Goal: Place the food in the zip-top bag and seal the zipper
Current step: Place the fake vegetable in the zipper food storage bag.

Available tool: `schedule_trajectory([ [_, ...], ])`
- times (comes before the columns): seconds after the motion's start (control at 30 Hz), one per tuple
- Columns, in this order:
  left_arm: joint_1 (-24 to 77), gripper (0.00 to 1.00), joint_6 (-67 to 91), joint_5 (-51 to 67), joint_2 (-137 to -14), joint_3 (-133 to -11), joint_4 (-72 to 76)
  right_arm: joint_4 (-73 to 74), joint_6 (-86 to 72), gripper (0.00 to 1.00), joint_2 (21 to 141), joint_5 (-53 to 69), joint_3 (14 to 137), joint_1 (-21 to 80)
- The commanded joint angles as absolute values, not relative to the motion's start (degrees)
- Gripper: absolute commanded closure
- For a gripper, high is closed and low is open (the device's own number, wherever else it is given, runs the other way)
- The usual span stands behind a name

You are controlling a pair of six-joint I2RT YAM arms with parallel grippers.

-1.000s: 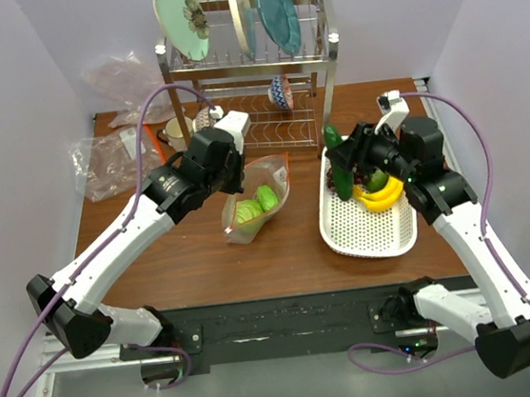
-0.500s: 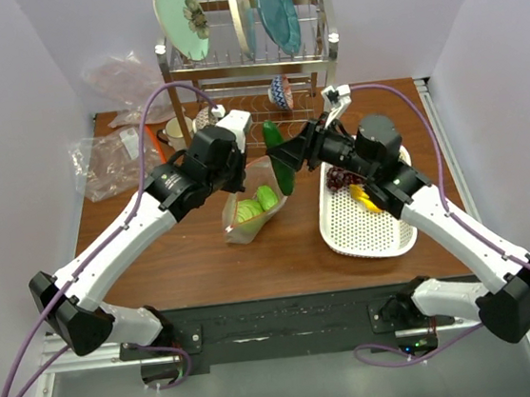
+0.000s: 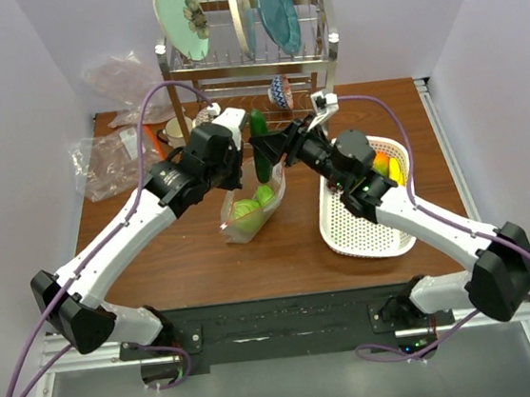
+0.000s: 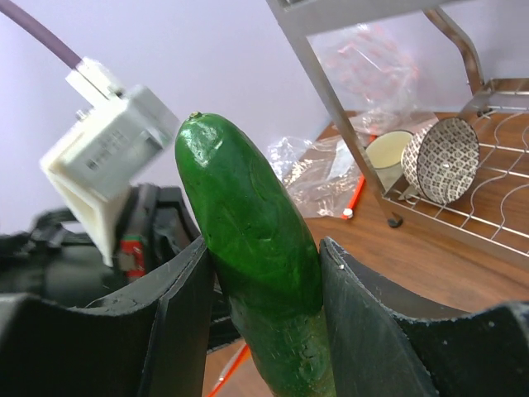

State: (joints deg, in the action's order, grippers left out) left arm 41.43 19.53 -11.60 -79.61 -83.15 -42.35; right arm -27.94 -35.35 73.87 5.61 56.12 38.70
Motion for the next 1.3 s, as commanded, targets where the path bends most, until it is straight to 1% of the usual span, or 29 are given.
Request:
schedule_trajectory([
  [0.0, 39.38, 1.00, 19.95, -9.76, -79.98, -85.43, -41.48, -41.54, -33.49, 0.70, 75.32, 0.53, 54.15, 40.34],
  [0.27, 35.42, 1.00, 19.60, -5.63, -79.81, -84.64, -41.22, -50.44, -27.25, 0.66, 79.97, 0.53, 52.12, 43.24],
  [0.4, 33.67, 1.00, 19.51, -3.87, -79.54, -84.11, -40.87, -58.24, -25.76, 0.62, 81.38, 0.88, 48.88, 43.86],
  [0.6, 31.55, 1.00, 19.34, -0.88, -79.10, -83.15, -40.25, -60.46, -24.09, 0.61, 83.49, 2.54, 47.90, 44.12],
  [0.7, 31.11, 1.00, 19.34, -0.27, -78.66, -82.88, -40.08, -60.30, -23.73, 0.52, 83.58, 3.25, 47.81, 44.12],
  [0.73, 30.94, 1.00, 19.34, -0.26, -78.58, -82.79, -40.08, -59.94, -23.73, 0.40, 83.41, 3.08, 47.90, 44.12],
  [0.77, 30.94, 1.00, 19.34, -0.26, -78.49, -82.62, -40.08, -59.59, -23.73, 0.32, 83.15, 3.08, 47.90, 44.21],
  [0.8, 30.85, 1.00, 19.34, -0.26, -78.40, -82.53, -40.08, -58.20, -23.56, 0.27, 83.06, 2.82, 48.16, 44.12],
  [0.83, 30.76, 1.00, 19.34, -0.26, -78.31, -82.44, -40.08, -57.31, -23.47, 0.17, 82.53, 2.38, 48.25, 44.12],
  [0.87, 30.76, 1.00, 19.34, -0.26, -78.22, -82.44, -40.08, -56.61, -23.21, 0.14, 82.18, 2.20, 48.34, 44.12],
  [0.9, 30.67, 1.00, 19.34, -0.35, -78.05, -82.27, -39.99, -55.38, -23.03, 0.13, 81.66, 2.11, 48.34, 44.12],
  [1.07, 30.50, 1.00, 19.16, -0.26, -77.52, -82.09, -39.90, -51.25, -21.10, 0.12, 77.97, 1.58, 48.60, 44.12],
  [1.17, 30.50, 1.00, 19.07, -0.35, -77.52, -82.18, -39.73, -43.88, -18.82, 0.12, 74.03, 0.10, 50.52, 44.03],
  [1.2, 30.50, 1.00, 19.07, -0.26, -77.43, -82.09, -39.81, -37.85, -18.11, 0.12, 72.70, -0.96, 51.23, 44.12],
  [1.27, 30.41, 1.00, 18.90, -0.26, -77.61, -82.09, -39.90, -30.71, -16.36, 0.12, 69.45, -3.07, 52.90, 44.12],
])
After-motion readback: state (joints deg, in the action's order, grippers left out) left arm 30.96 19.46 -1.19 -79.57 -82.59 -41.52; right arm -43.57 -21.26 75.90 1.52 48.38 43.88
